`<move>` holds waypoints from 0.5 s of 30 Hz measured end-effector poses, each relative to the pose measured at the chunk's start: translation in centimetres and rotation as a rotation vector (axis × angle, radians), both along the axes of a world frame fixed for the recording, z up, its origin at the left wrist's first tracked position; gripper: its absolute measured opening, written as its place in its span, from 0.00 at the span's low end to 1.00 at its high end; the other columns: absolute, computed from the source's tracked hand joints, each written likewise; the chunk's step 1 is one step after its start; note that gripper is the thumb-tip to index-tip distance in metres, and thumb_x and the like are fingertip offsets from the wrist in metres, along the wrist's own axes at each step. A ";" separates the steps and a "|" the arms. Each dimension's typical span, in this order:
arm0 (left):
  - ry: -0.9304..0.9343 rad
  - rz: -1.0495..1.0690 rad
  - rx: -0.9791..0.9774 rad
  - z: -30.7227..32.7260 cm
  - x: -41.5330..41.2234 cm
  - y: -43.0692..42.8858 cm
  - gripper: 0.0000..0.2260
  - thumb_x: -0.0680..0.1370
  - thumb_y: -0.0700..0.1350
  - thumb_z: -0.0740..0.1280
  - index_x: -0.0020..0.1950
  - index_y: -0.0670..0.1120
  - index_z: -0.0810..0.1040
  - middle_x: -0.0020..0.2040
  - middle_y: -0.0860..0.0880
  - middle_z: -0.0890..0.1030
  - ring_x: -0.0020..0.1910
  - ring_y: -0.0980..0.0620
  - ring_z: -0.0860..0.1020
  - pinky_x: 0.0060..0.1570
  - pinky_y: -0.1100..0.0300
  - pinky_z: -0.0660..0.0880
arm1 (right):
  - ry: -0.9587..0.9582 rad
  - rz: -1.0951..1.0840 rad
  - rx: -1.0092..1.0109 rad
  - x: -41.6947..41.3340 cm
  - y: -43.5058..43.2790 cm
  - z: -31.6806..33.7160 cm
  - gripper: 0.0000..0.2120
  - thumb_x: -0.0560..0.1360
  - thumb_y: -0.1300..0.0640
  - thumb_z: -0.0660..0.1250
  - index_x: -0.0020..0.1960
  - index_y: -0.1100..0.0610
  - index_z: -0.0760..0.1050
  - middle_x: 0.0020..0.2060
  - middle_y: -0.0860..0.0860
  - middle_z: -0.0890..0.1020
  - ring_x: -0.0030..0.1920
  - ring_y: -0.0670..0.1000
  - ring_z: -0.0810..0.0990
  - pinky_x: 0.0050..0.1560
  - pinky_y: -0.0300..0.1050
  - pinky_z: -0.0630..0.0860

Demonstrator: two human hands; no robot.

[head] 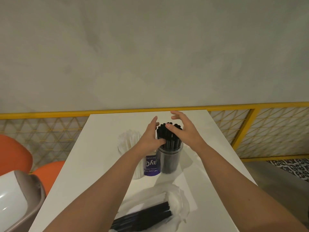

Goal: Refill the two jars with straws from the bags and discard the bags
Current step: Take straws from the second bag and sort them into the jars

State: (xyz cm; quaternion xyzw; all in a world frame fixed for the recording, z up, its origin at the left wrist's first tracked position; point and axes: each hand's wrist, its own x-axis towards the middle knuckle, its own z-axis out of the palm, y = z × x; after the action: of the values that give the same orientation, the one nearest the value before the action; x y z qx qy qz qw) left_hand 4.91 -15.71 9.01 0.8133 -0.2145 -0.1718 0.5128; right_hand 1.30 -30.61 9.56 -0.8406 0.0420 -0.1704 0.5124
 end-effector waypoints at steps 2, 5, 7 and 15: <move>-0.058 0.038 -0.047 0.0 -1.0 0.7 0.33 0.77 0.37 0.64 0.77 0.51 0.52 0.74 0.48 0.62 0.73 0.51 0.61 0.72 0.52 0.62 | -0.123 -0.035 -0.075 -0.4 0.6 0.7 0.17 0.73 0.55 0.69 0.61 0.51 0.72 0.52 0.49 0.77 0.54 0.44 0.73 0.50 0.25 0.65; -0.206 0.147 -0.127 -0.4 -3.1 2.3 0.23 0.79 0.36 0.60 0.73 0.49 0.61 0.67 0.49 0.70 0.65 0.53 0.70 0.65 0.61 0.68 | -0.195 -0.021 -0.067 -1.6 1.4 1.9 0.09 0.74 0.58 0.69 0.53 0.51 0.75 0.44 0.47 0.78 0.47 0.38 0.75 0.45 0.25 0.67; -0.259 0.195 -0.127 -1.3 -4.6 3.5 0.18 0.79 0.35 0.59 0.68 0.47 0.68 0.59 0.50 0.74 0.56 0.54 0.74 0.53 0.69 0.72 | -0.153 0.069 0.023 -2.9 2.3 2.2 0.05 0.74 0.61 0.67 0.50 0.54 0.76 0.39 0.47 0.78 0.42 0.39 0.76 0.44 0.30 0.70; -0.129 -0.083 0.359 -8.5 -9.4 8.2 0.10 0.78 0.37 0.62 0.54 0.41 0.80 0.49 0.45 0.82 0.43 0.51 0.78 0.49 0.64 0.73 | 0.399 0.445 -0.167 -6.7 5.9 -5.1 0.04 0.75 0.64 0.65 0.47 0.63 0.79 0.36 0.54 0.80 0.35 0.46 0.78 0.38 0.34 0.75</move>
State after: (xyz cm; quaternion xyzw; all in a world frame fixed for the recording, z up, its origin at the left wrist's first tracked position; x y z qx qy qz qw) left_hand -4.51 -7.53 0.53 0.8915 -0.2462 -0.1756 0.3373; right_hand -5.41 -24.68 4.41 -0.8853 -0.0575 0.1113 0.4478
